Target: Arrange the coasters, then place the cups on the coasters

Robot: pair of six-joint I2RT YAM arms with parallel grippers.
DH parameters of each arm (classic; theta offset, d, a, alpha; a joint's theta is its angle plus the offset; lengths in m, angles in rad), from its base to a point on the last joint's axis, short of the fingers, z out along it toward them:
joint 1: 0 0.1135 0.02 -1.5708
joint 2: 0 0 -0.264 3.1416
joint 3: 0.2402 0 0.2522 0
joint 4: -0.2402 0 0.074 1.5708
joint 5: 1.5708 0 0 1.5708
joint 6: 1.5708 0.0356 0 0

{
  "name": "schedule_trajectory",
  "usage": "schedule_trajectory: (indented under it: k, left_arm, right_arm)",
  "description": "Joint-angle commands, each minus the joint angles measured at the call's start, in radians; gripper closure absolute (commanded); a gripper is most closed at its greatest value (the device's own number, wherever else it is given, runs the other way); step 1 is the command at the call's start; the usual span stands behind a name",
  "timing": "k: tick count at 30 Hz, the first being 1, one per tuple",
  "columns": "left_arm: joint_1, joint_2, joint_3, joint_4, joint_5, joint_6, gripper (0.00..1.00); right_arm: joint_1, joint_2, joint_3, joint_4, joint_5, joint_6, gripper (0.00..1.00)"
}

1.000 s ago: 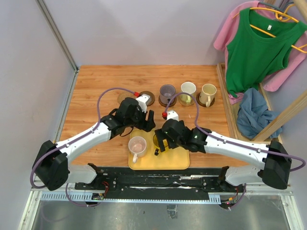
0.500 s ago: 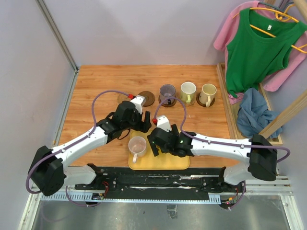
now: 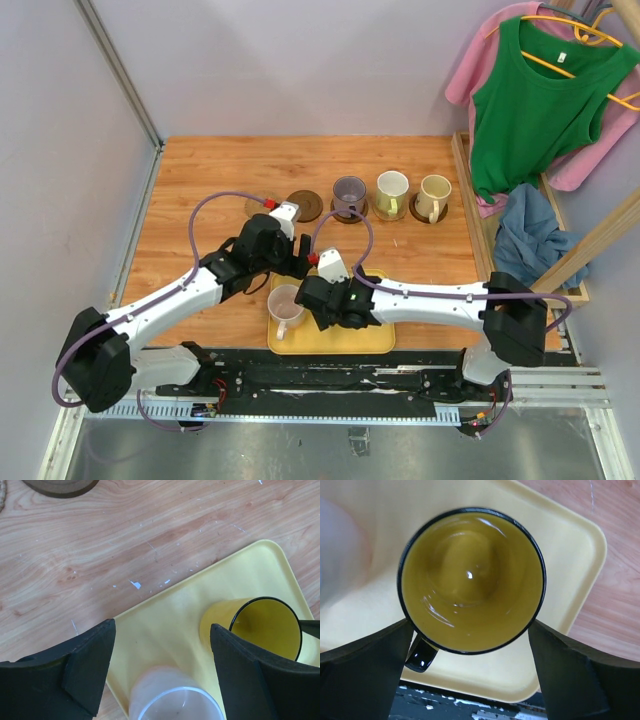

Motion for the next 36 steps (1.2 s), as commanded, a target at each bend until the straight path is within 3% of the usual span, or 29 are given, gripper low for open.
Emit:
schedule_trajectory:
  k: [1, 12, 16, 19, 27, 36]
  left_arm:
    - [-0.007, -0.018, -0.022, 0.041, -0.008, -0.018, 0.19]
    - [-0.007, 0.01, -0.023, 0.057, -0.002, -0.026, 0.19]
    - [-0.007, 0.01, -0.025, 0.055, -0.005, -0.028, 0.19]
    - [-0.008, 0.008, -0.025, 0.053, -0.015, -0.031, 0.19]
    - [-0.007, -0.008, -0.029, 0.047, -0.039, -0.035, 0.19]
    - [-0.007, -0.005, -0.03, 0.03, -0.057, -0.032, 0.18]
  right_arm:
    - [0.015, -0.002, -0.003, -0.131, 0.037, 0.07, 0.02]
    - [0.012, -0.182, -0.134, -0.156, 0.063, 0.096, 0.02]
    - [0.008, -0.213, -0.171, -0.088, 0.025, 0.034, 0.01]
    - [0.006, -0.226, -0.19, -0.021, -0.018, -0.014, 0.08]
    - [0.006, -0.162, -0.177, 0.031, -0.055, -0.033, 0.37]
    - [-0.022, -0.09, -0.166, 0.086, -0.118, -0.04, 0.48]
